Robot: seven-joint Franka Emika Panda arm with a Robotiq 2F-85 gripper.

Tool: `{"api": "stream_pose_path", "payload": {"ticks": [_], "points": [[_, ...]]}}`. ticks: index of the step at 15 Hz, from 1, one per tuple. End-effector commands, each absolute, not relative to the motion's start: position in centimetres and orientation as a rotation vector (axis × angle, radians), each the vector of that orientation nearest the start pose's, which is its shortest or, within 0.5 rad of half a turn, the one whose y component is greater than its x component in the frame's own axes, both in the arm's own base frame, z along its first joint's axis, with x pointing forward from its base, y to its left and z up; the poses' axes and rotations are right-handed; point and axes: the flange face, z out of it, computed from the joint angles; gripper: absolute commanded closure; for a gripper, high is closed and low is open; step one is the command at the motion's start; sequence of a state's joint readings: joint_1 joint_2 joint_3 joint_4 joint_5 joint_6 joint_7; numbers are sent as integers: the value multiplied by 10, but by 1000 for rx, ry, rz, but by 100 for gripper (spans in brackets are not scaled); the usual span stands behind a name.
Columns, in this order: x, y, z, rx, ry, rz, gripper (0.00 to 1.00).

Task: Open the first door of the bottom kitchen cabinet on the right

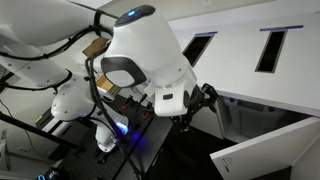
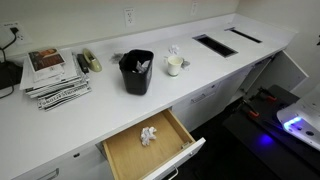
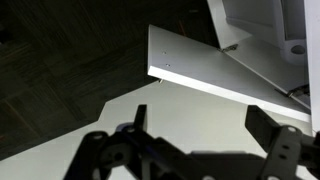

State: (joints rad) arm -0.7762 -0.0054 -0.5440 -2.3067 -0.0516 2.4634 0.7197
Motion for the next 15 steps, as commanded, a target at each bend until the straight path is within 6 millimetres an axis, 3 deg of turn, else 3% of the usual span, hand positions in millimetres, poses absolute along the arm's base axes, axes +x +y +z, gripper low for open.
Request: {"api": "stream_pose_path", "payload": {"ticks": [1,6,7,8,15], "points": [[130,-481,386,-1770,2708,-326,0],[129,-466,407,-1817,2723,-385,0],[128,-464,409,-1831,2719,-399,0],[132,-478,403,-1843,2711,-343,0],[130,-473,406,-1846,2706,-356,0]]}}
